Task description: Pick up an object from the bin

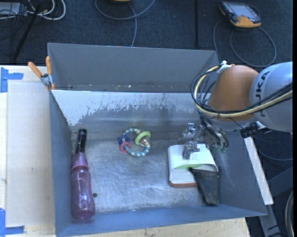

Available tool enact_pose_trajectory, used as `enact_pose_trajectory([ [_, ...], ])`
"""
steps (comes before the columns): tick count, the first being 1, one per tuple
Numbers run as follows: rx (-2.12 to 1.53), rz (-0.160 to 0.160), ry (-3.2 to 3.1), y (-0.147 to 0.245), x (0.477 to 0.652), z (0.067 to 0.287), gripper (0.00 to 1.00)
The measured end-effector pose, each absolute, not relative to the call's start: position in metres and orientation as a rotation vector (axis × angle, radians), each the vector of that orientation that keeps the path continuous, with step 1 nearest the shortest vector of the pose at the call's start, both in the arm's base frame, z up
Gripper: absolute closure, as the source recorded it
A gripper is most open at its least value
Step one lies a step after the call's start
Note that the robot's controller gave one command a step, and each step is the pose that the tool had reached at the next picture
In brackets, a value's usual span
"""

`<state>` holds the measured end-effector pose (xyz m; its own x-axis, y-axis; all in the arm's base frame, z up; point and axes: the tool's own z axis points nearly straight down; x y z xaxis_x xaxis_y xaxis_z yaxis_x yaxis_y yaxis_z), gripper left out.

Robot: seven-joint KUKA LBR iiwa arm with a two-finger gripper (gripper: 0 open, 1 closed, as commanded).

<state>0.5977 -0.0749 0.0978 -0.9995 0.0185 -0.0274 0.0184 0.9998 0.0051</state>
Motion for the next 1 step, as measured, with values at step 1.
enact_pose_trajectory([
  [1,0.028,0.008,3.114,-0.0749,0.5977,0.0978,1.0],
])
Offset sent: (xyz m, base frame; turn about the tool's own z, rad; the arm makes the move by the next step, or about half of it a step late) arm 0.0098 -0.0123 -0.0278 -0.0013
